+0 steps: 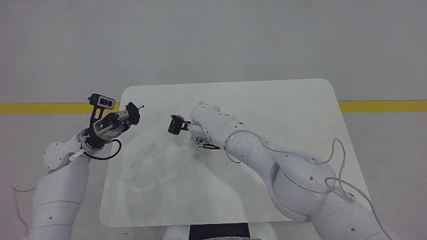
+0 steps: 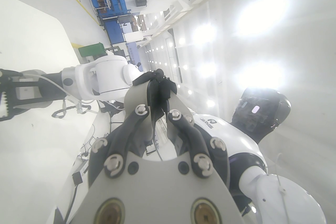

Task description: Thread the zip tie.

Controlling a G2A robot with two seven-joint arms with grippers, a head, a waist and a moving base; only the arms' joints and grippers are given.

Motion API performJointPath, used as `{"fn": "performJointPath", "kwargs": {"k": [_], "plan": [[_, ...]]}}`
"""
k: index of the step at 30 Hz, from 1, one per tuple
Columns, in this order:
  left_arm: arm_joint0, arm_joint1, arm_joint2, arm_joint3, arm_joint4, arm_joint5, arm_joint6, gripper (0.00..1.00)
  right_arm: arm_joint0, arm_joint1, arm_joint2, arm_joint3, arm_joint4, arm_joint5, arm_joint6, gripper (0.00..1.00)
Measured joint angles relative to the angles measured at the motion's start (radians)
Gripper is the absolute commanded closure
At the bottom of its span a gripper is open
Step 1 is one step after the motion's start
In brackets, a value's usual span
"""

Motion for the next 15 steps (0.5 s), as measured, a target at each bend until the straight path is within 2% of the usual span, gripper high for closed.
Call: {"fn": "performJointPath", "kwargs": {"k": [10,15], "plan": [[0.0,0.0,0.0,0.0,0.0,0.0,0.0,1.0,0.004,0.016,0.02,-0.037,0.01,0.0,0.027,1.0],[0.0,0.0,0.0,0.0,0.0,0.0,0.0,1.0,0.009,0.037,0.031,-0.082,0.03,0.0,0.053,1.0]]}}
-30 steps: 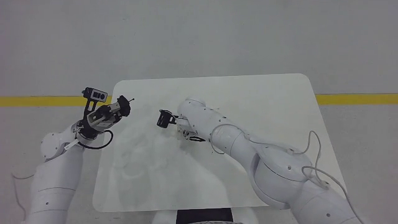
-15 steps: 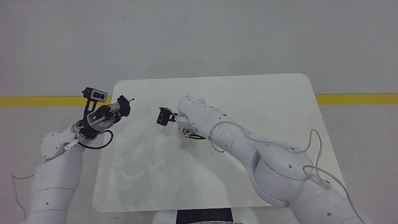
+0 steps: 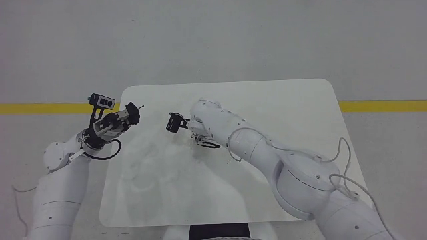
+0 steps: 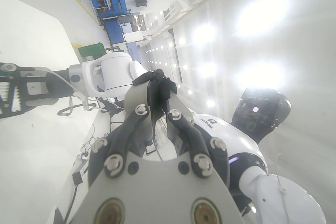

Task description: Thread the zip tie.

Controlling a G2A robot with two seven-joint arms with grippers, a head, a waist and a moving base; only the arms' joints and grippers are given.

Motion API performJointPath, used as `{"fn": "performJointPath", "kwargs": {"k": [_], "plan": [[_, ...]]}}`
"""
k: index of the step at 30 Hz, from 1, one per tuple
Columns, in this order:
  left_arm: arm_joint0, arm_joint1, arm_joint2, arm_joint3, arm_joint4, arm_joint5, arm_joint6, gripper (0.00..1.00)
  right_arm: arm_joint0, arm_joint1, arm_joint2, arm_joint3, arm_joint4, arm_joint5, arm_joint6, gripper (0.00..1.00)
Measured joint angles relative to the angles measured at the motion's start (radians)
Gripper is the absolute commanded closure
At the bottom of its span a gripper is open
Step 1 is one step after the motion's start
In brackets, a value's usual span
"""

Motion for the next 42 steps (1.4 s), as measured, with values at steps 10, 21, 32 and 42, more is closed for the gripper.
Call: {"fn": "performJointPath", "kwargs": {"k": [10,21,32,42], "plan": [[0.0,0.0,0.0,0.0,0.0,0.0,0.0,1.0,0.006,0.065,0.028,-0.118,0.047,0.0,0.069,1.0],[0.0,0.0,0.0,0.0,0.0,0.0,0.0,1.0,-0.016,0.203,0.128,-0.317,0.146,0.0,0.047,1.0],[0.0,0.0,0.0,0.0,0.0,0.0,0.0,1.0,-0.164,0.405,0.339,-0.586,0.247,0.0,-0.092,1.0],[0.0,0.0,0.0,0.0,0.0,0.0,0.0,1.0,-0.324,0.527,0.472,-0.757,0.388,0.0,-0.293,1.0]]}}
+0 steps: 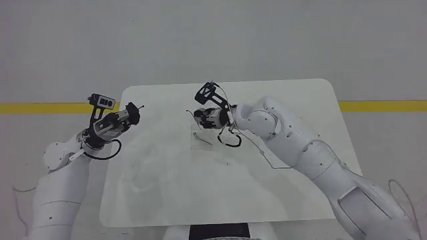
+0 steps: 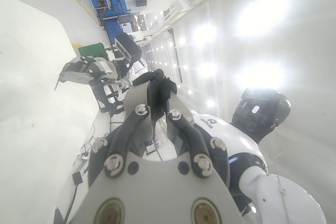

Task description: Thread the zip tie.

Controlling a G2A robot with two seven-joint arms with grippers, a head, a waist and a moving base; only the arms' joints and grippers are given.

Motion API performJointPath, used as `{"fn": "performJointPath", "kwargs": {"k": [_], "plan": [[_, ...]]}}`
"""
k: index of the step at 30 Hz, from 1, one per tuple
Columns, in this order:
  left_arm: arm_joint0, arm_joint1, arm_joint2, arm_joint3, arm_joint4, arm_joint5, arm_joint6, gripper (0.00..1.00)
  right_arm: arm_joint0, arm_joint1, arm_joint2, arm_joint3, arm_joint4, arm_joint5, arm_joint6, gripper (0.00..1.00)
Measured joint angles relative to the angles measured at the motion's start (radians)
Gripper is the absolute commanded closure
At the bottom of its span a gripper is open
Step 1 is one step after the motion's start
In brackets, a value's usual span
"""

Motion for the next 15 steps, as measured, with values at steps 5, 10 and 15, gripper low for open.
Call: {"fn": "performJointPath", "kwargs": {"k": [5,10,15], "plan": [[0.0,0.0,0.0,0.0,0.0,0.0,0.0,1.0,0.001,-0.001,-0.001,0.001,-0.001,0.0,0.002,1.0],[0.0,0.0,0.0,0.0,0.0,0.0,0.0,1.0,0.001,-0.001,-0.001,0.001,-0.001,0.0,0.002,1.0],[0.0,0.0,0.0,0.0,0.0,0.0,0.0,1.0,-0.017,-0.001,0.012,-0.008,0.019,0.001,-0.038,1.0]]}}
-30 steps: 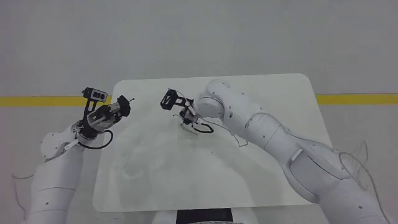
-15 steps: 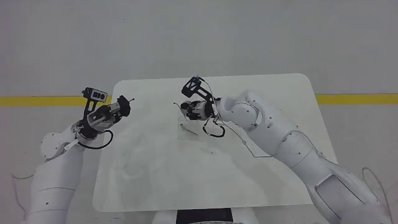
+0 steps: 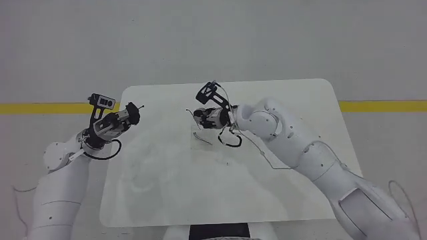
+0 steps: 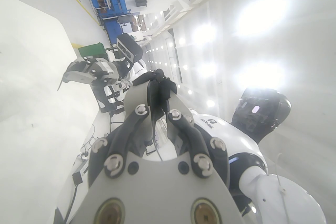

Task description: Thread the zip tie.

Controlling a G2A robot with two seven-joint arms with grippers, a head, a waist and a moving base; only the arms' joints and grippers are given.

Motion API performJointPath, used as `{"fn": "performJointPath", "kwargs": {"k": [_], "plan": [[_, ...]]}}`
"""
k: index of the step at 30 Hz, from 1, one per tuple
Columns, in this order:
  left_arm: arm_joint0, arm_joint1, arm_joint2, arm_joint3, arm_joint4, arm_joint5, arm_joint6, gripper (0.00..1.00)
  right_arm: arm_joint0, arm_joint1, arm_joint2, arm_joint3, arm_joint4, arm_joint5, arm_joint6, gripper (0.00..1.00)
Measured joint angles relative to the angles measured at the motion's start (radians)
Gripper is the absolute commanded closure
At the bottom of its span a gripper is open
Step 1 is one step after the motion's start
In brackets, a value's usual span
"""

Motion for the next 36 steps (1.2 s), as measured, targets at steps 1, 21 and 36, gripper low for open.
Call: {"fn": "performJointPath", "kwargs": {"k": [1,21,36], "plan": [[0.0,0.0,0.0,0.0,0.0,0.0,0.0,1.0,-0.008,0.0,0.01,-0.005,0.024,-0.001,-0.024,1.0],[0.0,0.0,0.0,0.0,0.0,0.0,0.0,1.0,-0.054,-0.039,0.093,-0.026,0.41,-0.001,-0.243,1.0],[0.014,-0.009,0.035,-0.035,0.055,0.0,0.11,1.0,-0.093,-0.059,0.085,-0.067,0.345,0.096,-0.444,1.0]]}}
